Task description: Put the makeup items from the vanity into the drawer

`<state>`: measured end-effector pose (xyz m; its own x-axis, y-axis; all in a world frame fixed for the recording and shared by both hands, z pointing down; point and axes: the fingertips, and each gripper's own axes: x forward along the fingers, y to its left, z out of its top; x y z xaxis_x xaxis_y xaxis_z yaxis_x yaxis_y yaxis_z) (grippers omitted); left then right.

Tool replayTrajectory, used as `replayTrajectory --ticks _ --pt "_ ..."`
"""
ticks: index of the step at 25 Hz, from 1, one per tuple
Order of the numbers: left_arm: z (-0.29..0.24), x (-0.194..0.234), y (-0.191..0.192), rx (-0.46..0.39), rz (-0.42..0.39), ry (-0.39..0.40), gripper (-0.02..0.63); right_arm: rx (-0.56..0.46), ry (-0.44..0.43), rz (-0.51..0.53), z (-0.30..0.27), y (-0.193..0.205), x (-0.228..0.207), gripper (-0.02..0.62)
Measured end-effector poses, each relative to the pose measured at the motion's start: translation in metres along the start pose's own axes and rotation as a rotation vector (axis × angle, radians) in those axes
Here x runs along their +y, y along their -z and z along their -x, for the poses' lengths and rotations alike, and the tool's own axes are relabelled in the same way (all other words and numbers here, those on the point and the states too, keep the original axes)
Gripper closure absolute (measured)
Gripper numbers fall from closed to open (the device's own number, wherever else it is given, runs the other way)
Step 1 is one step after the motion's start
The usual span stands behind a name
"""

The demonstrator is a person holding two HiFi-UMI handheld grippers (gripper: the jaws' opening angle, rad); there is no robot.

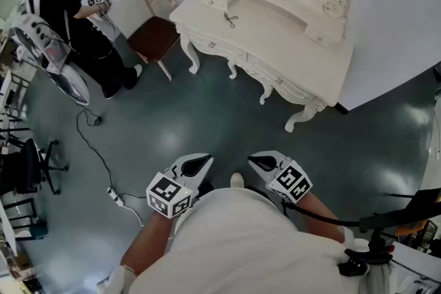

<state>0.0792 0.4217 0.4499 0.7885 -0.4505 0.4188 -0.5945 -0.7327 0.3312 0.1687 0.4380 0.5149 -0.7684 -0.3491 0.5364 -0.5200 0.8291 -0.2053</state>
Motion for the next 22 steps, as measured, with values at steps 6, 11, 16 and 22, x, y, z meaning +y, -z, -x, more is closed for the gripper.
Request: replayTrajectory --ticks 6,11,16,22 --pt "-0.008 -0.012 -0.01 -0.034 -0.017 0.024 0.609 0.001 0.016 0.008 0.01 0.003 -0.007 0.597" --pt "-0.018 -0.002 -0.014 -0.022 0.001 -0.003 0.609 0.005 0.027 0.001 0.013 0.004 -0.025 0.597" --pt "-0.02 0.02 -0.025 -0.04 0.007 -0.018 0.609 0.017 0.02 -0.004 -0.004 0.001 -0.042 0.597" --pt "-0.019 0.083 -0.041 -0.063 0.041 -0.011 0.609 0.024 0.023 -0.024 -0.051 -0.027 -0.073 0.595"
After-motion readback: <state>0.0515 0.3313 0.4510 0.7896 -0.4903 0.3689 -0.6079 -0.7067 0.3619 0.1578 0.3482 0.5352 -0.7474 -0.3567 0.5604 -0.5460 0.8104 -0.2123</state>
